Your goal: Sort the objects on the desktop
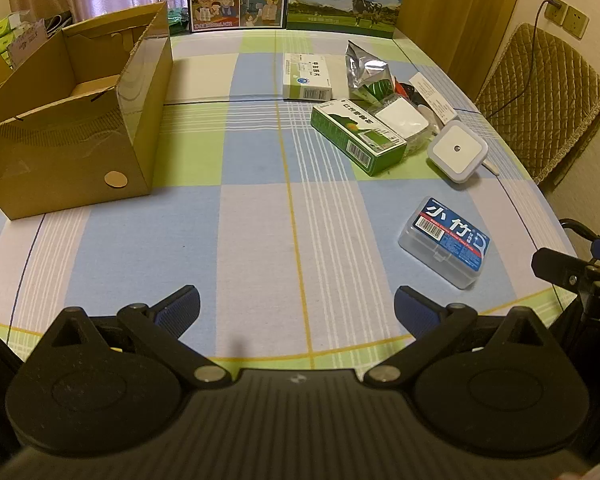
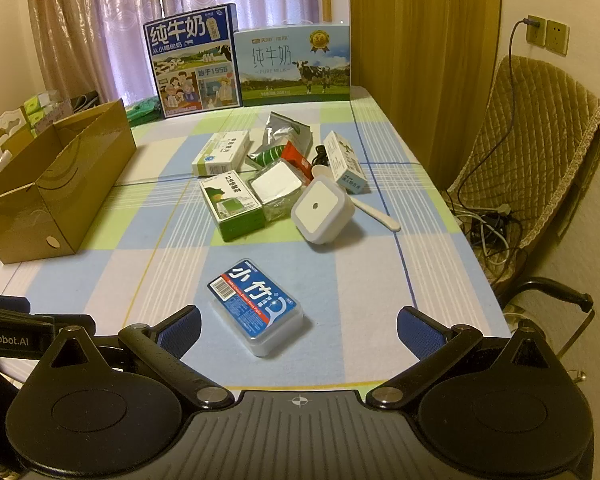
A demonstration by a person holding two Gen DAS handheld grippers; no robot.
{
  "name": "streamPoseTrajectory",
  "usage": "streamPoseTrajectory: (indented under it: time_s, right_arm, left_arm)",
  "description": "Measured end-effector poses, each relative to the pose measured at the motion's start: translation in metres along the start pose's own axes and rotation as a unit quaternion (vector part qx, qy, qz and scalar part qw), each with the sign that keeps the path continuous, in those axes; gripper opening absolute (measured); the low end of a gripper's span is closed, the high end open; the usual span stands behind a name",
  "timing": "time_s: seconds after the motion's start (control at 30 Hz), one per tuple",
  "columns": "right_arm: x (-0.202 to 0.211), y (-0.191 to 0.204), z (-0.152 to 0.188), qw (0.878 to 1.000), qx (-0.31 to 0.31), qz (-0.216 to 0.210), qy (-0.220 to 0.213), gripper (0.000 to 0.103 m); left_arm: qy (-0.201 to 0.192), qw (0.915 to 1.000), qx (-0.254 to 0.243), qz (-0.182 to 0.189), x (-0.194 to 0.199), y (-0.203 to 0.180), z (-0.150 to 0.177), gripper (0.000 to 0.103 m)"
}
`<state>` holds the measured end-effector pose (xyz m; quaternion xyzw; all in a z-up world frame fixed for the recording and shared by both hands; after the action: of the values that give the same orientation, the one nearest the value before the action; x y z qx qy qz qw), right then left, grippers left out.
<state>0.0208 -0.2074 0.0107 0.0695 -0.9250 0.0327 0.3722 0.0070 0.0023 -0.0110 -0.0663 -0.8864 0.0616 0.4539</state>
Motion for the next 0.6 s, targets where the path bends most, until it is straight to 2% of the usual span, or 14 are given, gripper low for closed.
streamPoseTrajectory:
  time_s: [0.6]
  right_arm:
    - [-0.0009, 0.0006, -0.0023, 1.0, 0.001, 0.001, 0.001, 0.101]
  left_arm:
    - [0.001, 1.0, 0.001, 0.001, -0.0005, 0.0006, 0.0005, 0.102]
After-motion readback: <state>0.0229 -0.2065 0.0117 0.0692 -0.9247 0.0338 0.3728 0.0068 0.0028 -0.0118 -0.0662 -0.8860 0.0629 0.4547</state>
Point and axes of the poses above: each gripper's, at about its wrist camera, not at the fingertips, and x roughly against the way its jaws point, y to its left, z to its underside, the point moved 1 cm from there along -x, roughly the way its jaws point, and after that the axes turned 7 degrees about z, right-handed, at the moved point
